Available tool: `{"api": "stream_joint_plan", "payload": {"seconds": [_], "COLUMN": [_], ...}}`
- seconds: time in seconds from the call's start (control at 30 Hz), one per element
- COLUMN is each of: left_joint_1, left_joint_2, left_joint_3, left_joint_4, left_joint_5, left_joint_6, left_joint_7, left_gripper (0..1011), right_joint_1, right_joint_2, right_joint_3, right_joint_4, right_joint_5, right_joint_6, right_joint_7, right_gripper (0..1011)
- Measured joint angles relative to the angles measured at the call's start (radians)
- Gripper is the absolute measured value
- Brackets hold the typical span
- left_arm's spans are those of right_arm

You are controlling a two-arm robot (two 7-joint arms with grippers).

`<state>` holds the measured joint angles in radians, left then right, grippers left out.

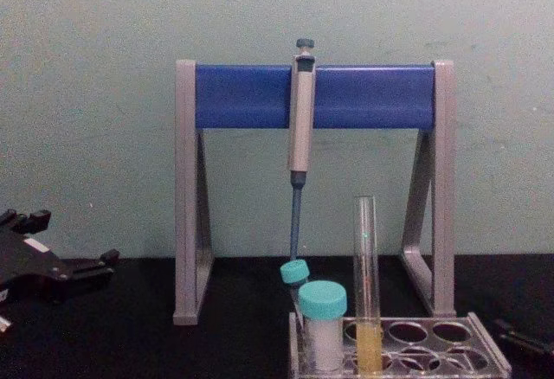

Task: Pick up the test tube from the test tube rack, shake it, then place it back into the test tube rack.

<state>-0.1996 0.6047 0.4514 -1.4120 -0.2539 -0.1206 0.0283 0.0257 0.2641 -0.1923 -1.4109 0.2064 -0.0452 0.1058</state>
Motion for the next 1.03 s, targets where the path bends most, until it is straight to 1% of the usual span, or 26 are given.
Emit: {"api": "stream_joint_plan", "payload": {"seconds": [1.03], "left_joint_1": [0.000], "left_joint_2": [0.000], "left_joint_3": [0.000], "left_joint_4": [0.000], "left_joint_5": [0.000], "left_joint_6": [0.000], "left_joint_7": [0.000], "left_gripper": [1001], "right_joint_1": [0.000], "right_joint_2": [0.002], "right_joint_3": [-0.001], "right_joint_4": [-0.003], "right_joint_5": [0.004], "right_joint_6": [-0.002], "right_joint_7": [0.000], "right_gripper": [1000]}}
